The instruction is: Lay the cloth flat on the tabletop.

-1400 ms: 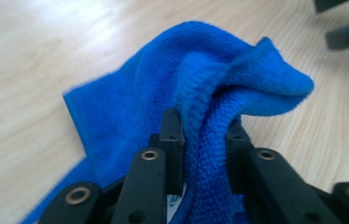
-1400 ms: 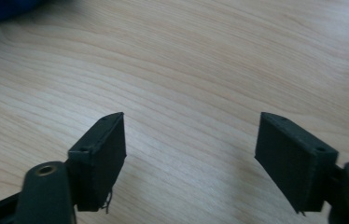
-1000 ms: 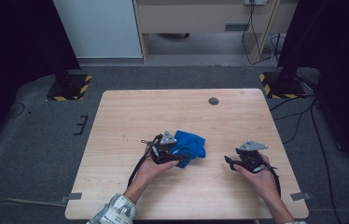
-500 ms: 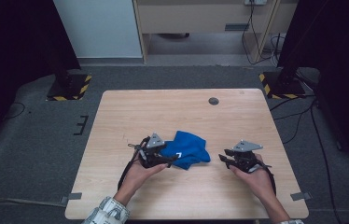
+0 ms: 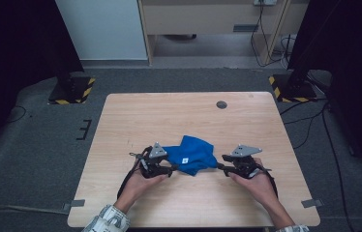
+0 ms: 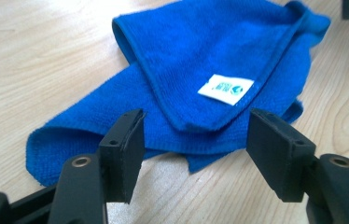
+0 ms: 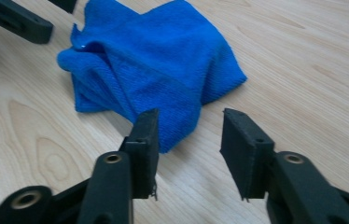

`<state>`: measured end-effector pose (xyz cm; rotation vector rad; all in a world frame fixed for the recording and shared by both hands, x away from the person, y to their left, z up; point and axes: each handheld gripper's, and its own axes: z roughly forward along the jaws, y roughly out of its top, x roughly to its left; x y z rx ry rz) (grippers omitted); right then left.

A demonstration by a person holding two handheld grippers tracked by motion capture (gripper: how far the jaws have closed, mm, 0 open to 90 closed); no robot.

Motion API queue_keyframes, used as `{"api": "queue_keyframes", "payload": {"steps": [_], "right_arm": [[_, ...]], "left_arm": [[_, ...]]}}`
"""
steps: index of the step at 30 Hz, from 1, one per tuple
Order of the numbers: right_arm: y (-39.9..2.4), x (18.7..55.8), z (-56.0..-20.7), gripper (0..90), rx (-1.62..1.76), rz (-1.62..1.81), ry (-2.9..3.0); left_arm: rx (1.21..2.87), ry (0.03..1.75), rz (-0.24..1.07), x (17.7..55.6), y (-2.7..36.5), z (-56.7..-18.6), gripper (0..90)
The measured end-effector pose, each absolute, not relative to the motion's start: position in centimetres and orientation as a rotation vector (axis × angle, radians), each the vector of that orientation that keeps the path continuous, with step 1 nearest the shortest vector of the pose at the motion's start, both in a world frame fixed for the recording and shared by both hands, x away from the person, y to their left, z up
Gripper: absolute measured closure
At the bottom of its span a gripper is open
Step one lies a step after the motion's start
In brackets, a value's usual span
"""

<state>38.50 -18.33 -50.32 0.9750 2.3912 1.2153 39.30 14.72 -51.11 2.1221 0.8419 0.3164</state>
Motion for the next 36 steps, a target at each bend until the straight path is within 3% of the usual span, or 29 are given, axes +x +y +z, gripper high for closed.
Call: {"api": "queue_keyframes", "payload": {"steps": [7,9,14,15,19,31,36], "right_arm": [[-17.0,38.7,-50.8,47.5,0.949,1.193,2.437],[-16.5,38.9,-51.0,46.2,0.942,1.166,2.445],[-16.0,39.0,-51.2,68.8,0.908,1.153,2.481],[-16.0,39.0,-51.2,68.8,0.908,1.153,2.481],[-15.4,38.7,-50.9,84.4,0.858,1.167,2.496],[-14.7,37.1,-50.6,85.5,0.855,1.19,2.556],[-14.0,36.8,-50.4,76.1,0.837,1.207,2.556]], "left_arm": [[2.16,0.83,0.301,39.2,14.3,-51.7,37.7],[2.173,0.821,0.313,39.2,14.1,-51.9,41.4],[2.18,0.836,0.325,39.5,14.2,-52.0,54.7],[2.182,0.833,0.329,39.5,14.2,-52.0,54.7],[2.184,0.835,0.338,39.7,14.0,-51.9,66.8],[2.149,0.895,0.349,41.7,14.0,-52.2,85.7],[2.126,0.901,0.341,41.9,14.0,-52.0,90.0]]}}
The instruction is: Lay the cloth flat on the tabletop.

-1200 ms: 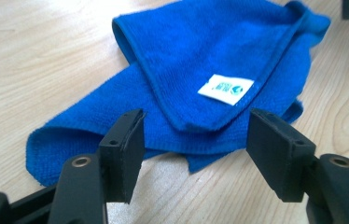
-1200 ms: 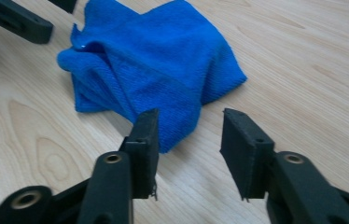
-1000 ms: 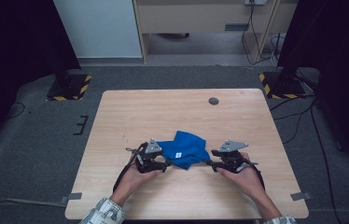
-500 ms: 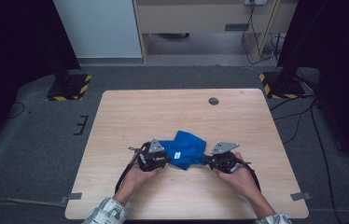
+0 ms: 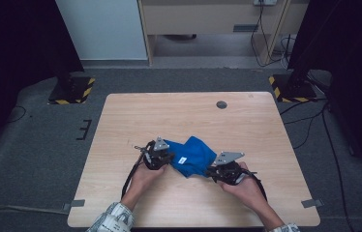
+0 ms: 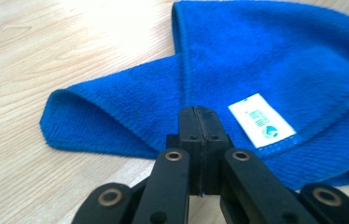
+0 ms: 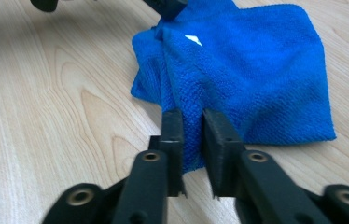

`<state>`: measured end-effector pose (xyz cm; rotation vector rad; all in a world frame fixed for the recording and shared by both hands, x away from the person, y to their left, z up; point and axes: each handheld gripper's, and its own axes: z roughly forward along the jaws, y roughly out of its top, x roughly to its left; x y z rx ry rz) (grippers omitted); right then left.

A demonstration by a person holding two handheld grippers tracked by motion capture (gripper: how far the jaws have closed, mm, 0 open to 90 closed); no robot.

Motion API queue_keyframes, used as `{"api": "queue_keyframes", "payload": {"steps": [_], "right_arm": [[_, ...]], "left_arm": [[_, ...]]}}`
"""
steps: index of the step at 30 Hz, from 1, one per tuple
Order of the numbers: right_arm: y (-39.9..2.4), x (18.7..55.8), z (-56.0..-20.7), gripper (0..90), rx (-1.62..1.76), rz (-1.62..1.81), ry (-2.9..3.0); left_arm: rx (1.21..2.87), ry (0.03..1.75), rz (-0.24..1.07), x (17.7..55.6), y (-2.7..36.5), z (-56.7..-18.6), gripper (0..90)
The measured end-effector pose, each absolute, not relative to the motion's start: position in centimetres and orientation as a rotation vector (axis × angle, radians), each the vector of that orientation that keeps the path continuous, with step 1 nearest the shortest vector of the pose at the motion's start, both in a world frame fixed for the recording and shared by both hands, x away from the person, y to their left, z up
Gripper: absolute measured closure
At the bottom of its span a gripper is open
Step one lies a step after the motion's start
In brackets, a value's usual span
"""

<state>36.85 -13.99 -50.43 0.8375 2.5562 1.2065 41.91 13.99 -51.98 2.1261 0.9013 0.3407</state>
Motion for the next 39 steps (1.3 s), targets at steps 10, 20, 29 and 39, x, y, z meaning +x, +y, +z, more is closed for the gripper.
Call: {"api": "queue_keyframes", "payload": {"steps": [10,20,29,39], "right_arm": [[-14.4,36.8,-49.6,33.8,0.873,1.246,2.491],[-16.3,38.3,-48.7,30.4,0.971,1.267,2.36],[-18.2,40.2,-49.9,56.3,1.116,1.172,2.282],[-17.4,40.5,-50.7,57.1,1.11,1.122,2.338]], "left_arm": [[2.1,0.896,0.372,41.3,13.8,-51.0,85.5],[2.086,0.936,0.382,41.3,13.5,-51.3,65.3],[2.144,0.951,0.347,41.4,13.4,-52.7,58.7],[2.191,0.901,0.343,41.0,12.7,-52.4,75.0]]}}
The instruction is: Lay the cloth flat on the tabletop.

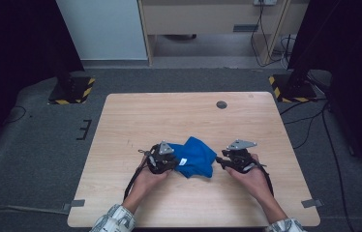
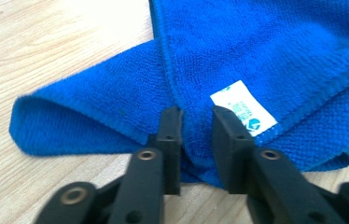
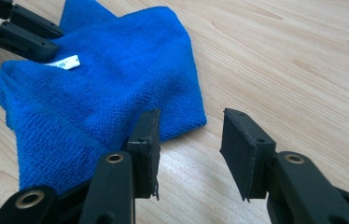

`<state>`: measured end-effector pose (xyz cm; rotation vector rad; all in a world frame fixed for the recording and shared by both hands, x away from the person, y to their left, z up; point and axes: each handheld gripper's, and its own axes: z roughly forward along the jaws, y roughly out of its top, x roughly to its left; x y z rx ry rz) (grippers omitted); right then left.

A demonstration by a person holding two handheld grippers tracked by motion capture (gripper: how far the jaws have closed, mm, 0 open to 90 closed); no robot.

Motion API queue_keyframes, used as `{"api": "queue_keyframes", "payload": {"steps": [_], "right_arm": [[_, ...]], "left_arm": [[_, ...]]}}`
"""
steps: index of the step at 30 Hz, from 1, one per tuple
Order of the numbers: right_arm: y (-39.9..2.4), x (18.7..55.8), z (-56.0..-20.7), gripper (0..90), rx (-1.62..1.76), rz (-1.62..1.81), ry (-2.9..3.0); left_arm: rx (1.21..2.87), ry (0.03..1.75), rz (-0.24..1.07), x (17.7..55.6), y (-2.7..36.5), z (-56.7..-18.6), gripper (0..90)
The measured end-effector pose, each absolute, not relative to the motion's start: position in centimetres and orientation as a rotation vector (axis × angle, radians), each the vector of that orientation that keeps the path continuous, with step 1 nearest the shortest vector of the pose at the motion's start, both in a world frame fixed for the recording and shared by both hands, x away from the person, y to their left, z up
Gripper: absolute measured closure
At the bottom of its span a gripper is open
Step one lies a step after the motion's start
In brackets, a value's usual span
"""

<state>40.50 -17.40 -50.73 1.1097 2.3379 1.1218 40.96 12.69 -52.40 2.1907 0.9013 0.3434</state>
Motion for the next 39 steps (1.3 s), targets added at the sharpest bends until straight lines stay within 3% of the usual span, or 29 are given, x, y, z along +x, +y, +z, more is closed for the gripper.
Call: {"api": "queue_keyframes", "payload": {"steps": [5,13,21,31,39], "right_arm": [[-17.4,40.5,-50.8,55.2,1.118,1.118,2.346],[-17.4,40.5,-50.8,52.6,1.122,1.121,2.346],[-17.4,40.5,-50.8,52.3,1.117,1.118,2.346],[-17.8,40.4,-50.5,51.4,1.137,1.127,2.315],[-17.3,40.1,-49.8,56.5,1.093,1.123,2.315]], "left_arm": [[2.178,0.891,0.356,40.9,12.6,-51.9,80.7],[2.16,0.885,0.318,41.2,12.5,-52.1,73.6],[2.157,0.894,0.327,41.3,12.2,-51.8,87.5],[1.994,0.848,0.358,40.5,13.9,-46.3,87.8],[1.956,0.833,0.385,38.5,17.3,-43.4,87.9]]}}
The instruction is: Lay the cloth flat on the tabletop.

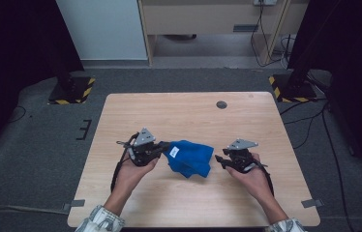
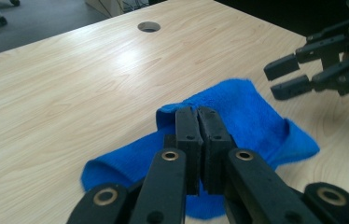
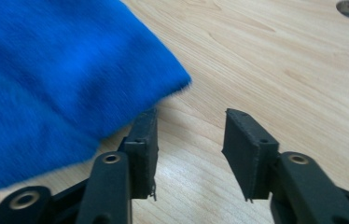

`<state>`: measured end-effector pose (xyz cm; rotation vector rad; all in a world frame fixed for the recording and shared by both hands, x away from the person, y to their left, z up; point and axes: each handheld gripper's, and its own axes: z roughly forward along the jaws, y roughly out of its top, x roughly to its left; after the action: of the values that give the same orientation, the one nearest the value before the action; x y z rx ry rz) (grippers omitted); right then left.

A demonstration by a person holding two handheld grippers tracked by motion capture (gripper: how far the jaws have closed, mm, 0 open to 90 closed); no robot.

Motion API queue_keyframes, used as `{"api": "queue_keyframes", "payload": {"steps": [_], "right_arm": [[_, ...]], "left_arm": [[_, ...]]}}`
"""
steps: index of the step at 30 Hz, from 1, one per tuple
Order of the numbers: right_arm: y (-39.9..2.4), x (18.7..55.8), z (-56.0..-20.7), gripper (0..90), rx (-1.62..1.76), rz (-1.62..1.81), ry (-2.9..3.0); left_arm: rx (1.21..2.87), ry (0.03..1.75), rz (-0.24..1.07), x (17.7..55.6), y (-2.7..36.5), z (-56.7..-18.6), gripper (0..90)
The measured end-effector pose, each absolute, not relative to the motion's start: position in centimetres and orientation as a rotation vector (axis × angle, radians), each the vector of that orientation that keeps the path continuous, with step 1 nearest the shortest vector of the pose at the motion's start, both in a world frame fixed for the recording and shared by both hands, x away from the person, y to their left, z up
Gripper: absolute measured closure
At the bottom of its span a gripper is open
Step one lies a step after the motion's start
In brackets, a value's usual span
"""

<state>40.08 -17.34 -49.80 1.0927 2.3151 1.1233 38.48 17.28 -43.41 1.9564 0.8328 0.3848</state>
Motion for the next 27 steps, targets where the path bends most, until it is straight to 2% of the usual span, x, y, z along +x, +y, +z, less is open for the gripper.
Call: {"api": "queue_keyframes", "payload": {"steps": [3,6,13,19,23,27], "right_arm": [[-16.9,40.1,-49.3,59.0,1.063,1.13,2.315],[-16.1,40.5,-49.2,60.2,1.051,1.133,2.323],[-13.5,41.9,-49.1,65.3,1.053,1.201,2.354],[-10.6,43.9,-49.0,77.9,1.02,1.226,2.405],[-9.3,44.7,-49.5,77.4,1.011,1.206,2.44],[-7.4,45.3,-50.6,68.0,1.036,1.231,2.484]], "left_arm": [[1.976,0.853,0.391,37.5,19.4,-43.7,87.9],[2.038,0.902,0.385,37.4,21.2,-45.7,87.9],[2.149,0.959,0.381,38.3,22.5,-48.6,87.9],[2.188,0.983,0.406,38.6,23.3,-49.4,87.9],[2.191,1.0,0.393,38.8,23.6,-50.0,87.9],[2.231,0.993,0.399,39.0,23.3,-50.7,87.8]]}}
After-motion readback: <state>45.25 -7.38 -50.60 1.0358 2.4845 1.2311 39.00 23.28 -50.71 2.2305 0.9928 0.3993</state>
